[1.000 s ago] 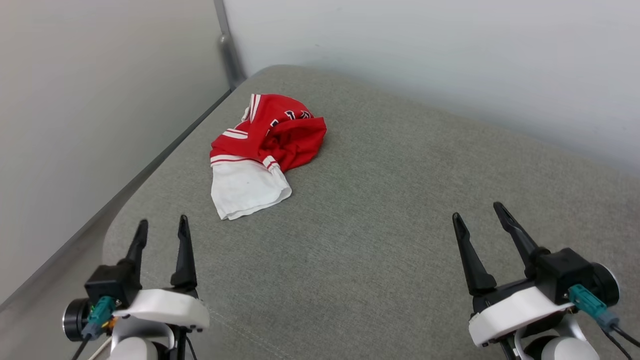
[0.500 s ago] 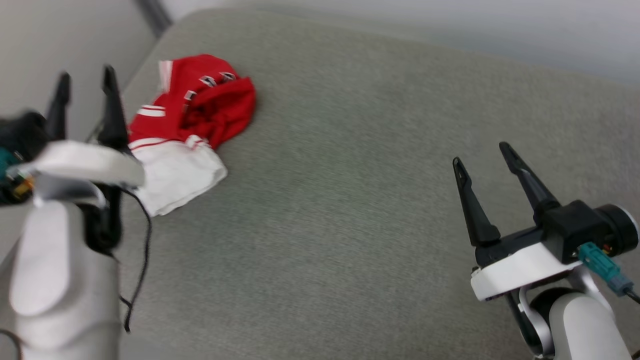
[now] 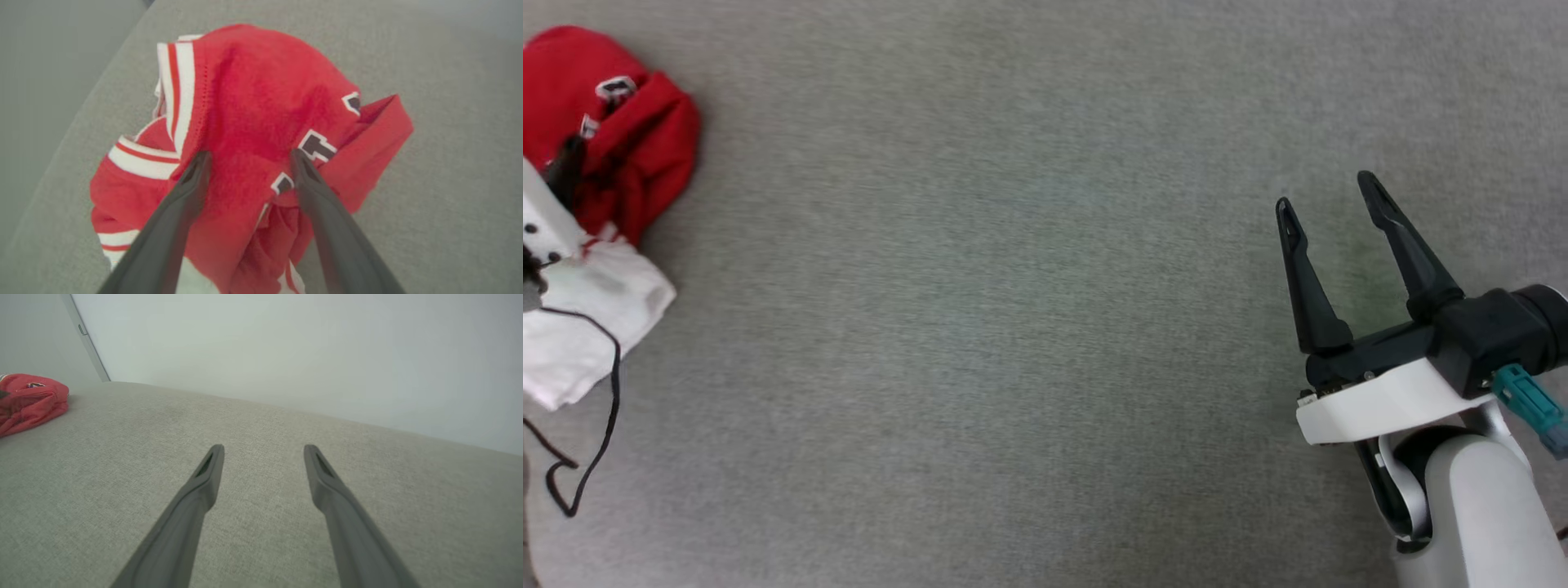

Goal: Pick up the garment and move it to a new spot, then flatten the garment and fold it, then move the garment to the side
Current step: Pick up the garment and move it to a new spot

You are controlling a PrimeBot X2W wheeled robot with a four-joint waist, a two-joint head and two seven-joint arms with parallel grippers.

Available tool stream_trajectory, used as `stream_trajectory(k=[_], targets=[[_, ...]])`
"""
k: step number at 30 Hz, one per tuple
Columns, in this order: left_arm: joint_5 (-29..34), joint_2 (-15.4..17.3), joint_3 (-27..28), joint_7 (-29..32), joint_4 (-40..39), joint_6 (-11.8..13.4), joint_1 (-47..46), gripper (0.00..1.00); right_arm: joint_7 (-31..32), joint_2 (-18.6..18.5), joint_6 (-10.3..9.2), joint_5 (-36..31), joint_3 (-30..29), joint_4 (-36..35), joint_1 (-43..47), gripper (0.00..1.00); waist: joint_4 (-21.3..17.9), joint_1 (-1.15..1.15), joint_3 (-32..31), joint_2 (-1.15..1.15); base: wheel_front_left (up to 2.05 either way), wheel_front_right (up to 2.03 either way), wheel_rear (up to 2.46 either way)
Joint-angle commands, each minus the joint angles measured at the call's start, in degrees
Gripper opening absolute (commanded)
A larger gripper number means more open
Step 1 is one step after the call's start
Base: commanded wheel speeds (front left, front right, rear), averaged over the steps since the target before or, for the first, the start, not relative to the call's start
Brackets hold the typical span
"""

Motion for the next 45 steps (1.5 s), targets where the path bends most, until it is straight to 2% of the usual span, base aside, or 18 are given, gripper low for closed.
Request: stream_trajectory(k=[1,4,8,11,12,13,14,22,28,32,37,45], targets=[[-0.8,0.8,0.3,1.8,1.2,-0.1,-0.6,1.0,-0.5,0.2,-0.04,0.3,0.2,0.3,-1.0,1.0,-3.1,-0.01,3.0,0.0,0.0,0.0,0.0],[-2.9,1.6,1.6,7.7,6.0,1.2,0.1,1.0,-1.2,0.3,-0.04,0.2,0.1,0.9,-1.5,1.0,-3.7,-0.01,3.5,0.0,0.0,0.0,0.0],[-3.5,1.8,1.9,14.8,11.8,4.3,2.9,1.0,-1.6,0.4,-0.04,0.2,0.0,1.5,-2.0,1.0,-4.1,-0.01,3.4,0.0,0.0,0.0,0.0],[-3.9,1.7,2.1,16.3,12.9,5.4,3.7,1.0,-1.8,0.5,-0.04,0.2,-0.2,1.7,-2.3,1.0,-4.0,-0.01,3.0,0.0,0.0,0.0,0.0],[-3.6,1.9,2.1,15.2,12.5,5.6,3.9,0.95,-1.7,0.5,-0.04,0.2,-0.2,1.8,-2.3,1.0,-4.0,-0.01,2.7,0.0,0.0,0.0,0.0],[-3.3,1.9,1.9,14.5,12.2,5.7,4.0,0.02,-1.7,0.5,-0.04,0.2,-0.2,2.0,-2.2,1.0,-4.0,-0.01,2.3,0.0,0.0,0.0,0.0],[-2.9,2.1,1.7,13.4,11.7,5.3,4.1,0.0,-1.8,0.5,-0.04,0.1,-0.3,2.0,-2.1,1.0,-3.8,-0.01,1.8,0.0,0.0,0.0,0.0],[0.7,2.9,-0.1,-3.3,6.7,4.2,2.3,0.0,-2.5,0.6,-0.04,0.8,-1.2,3.5,1.0,1.0,-2.4,-0.01,-5.7,0.0,0.0,0.0,0.0],[3.3,0.1,-2.0,-18.2,4.0,3.6,1.1,0.0,-2.4,0.7,-0.04,1.7,-2.8,3.8,4.0,1.0,-0.8,-0.01,-12.4,0.0,0.0,0.0,0.0],[4.9,-2.1,-3.8,-25.6,1.8,3.8,2.1,0.0,-2.3,0.7,-0.04,2.9,-3.4,3.8,6.0,1.0,-0.7,-0.01,-16.7,0.0,0.0,0.0,0.0],[6.0,-5.8,-6.0,-30.3,-2.7,4.5,4.3,0.0,-1.7,0.7,-0.04,3.9,-4.3,2.9,8.7,1.0,-2.1,-0.01,-20.7,0.0,0.0,0.0,0.0],[6.3,-13.2,-10.7,-31.1,-13.5,5.4,10.4,0.0,0.1,0.7,-0.04,4.5,-5.3,0.8,12.3,1.0,-7.9,-0.01,-24.2,0.0,0.0,0.0,0.0]])
